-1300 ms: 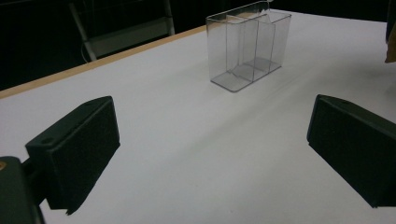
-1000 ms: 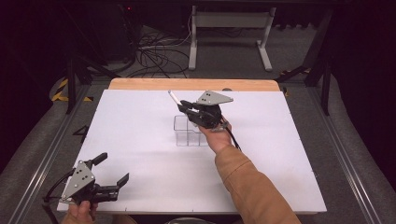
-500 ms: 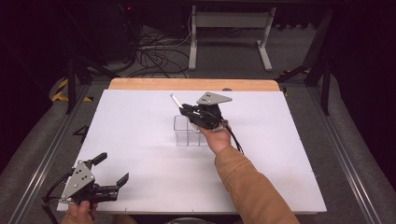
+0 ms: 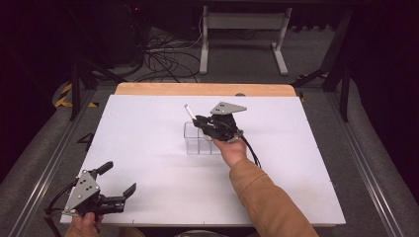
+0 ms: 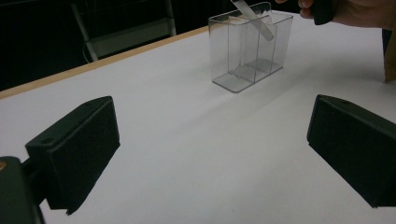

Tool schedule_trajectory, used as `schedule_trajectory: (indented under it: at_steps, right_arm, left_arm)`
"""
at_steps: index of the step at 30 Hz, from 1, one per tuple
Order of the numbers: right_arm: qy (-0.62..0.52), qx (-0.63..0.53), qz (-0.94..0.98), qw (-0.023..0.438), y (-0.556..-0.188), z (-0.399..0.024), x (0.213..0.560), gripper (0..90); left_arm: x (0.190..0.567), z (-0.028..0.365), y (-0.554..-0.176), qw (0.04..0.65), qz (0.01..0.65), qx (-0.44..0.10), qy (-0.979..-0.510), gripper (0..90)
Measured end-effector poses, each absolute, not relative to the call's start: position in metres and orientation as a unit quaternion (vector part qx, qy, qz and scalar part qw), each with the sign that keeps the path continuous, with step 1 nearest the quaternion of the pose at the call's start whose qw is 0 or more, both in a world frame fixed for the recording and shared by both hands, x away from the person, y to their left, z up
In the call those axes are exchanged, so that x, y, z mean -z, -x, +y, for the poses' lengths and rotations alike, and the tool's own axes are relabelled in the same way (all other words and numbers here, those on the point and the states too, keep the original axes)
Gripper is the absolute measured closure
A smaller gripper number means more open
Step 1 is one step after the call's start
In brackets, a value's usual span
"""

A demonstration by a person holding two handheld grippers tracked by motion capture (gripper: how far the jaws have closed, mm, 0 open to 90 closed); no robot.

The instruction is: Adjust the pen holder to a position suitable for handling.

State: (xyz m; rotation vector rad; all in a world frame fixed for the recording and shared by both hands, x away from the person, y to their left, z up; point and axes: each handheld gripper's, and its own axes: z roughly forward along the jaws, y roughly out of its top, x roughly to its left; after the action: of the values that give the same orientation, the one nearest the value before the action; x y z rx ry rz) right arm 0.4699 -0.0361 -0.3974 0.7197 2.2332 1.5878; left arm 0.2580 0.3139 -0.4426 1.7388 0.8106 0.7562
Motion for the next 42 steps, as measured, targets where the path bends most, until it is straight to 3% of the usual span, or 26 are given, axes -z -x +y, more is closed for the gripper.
schedule_trajectory:
  at_steps: [7,8,9,15,18,25,42]
  right_arm:
    - [-0.252,-0.544,0.784,0.161,-0.464,-0.043,0.398,77.6]
    - [-0.253,-0.542,0.784,0.165,-0.463,-0.045,0.398,67.7]
    - [-0.253,-0.542,0.784,0.165,-0.463,-0.045,0.398,67.7]
    - [-0.254,-0.547,0.772,0.199,-0.455,-0.049,0.387,27.0]
    - [-0.252,-0.545,0.772,0.208,-0.451,-0.049,0.383,21.6]
    - [-0.233,-0.554,0.77,0.213,-0.436,-0.055,0.366,13.8]
    - [-0.218,-0.56,0.771,0.211,-0.423,-0.065,0.353,12.0]
  left_arm:
    - [0.443,0.312,-0.258,0.513,0.337,-0.314,-0.724,3.0]
    - [0.443,0.312,-0.259,0.513,0.337,-0.314,-0.724,3.0]
    - [0.443,0.312,-0.259,0.513,0.337,-0.315,-0.724,3.0]
    - [0.443,0.311,-0.259,0.514,0.337,-0.313,-0.724,3.0]
    - [0.443,0.311,-0.26,0.514,0.337,-0.312,-0.724,3.0]
    - [0.443,0.311,-0.26,0.515,0.337,-0.312,-0.724,3.0]
    - [0.442,0.311,-0.26,0.516,0.338,-0.312,-0.722,3.0]
